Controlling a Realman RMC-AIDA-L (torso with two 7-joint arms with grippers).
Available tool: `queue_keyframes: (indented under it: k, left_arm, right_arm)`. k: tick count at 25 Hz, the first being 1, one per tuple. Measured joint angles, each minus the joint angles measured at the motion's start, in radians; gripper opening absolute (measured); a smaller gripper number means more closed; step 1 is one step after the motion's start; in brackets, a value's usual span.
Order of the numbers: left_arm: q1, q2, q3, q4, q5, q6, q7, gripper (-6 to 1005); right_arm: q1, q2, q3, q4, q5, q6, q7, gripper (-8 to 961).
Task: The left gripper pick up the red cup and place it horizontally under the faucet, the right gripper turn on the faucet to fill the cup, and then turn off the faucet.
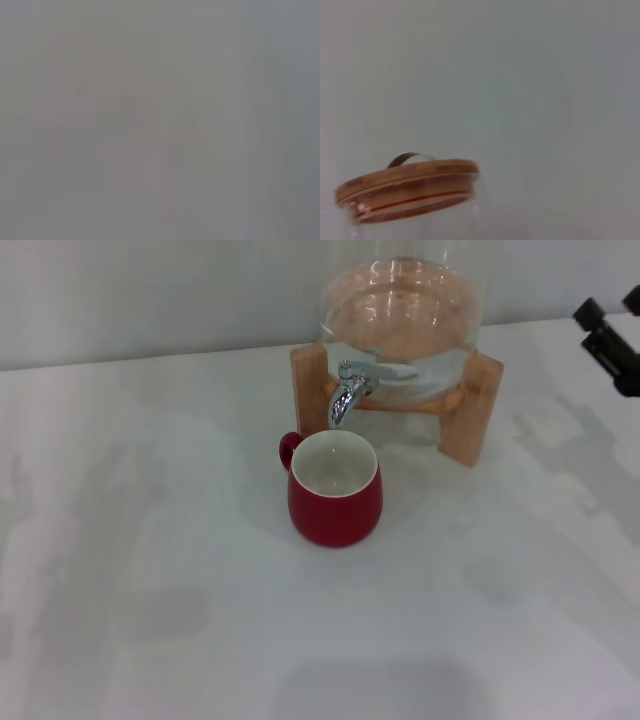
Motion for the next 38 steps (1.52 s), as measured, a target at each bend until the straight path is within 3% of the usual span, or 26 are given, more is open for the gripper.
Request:
queue_keyframes:
  k: [15,38]
  left_arm:
    - [0.002,0.001,0.007,-0.012,-0.035,0.008,0.003,422]
    - [0.001,0.002,0.014,-0.014,-0.012,0.009,0.004,422]
  right_arm:
    - [-0.008,0.0,-0.194,0.002,0.0,-0.09,0.013,828]
    - [0.103,0.01,-0.364,-0.002,-0.001,-0.005,0.051,828]
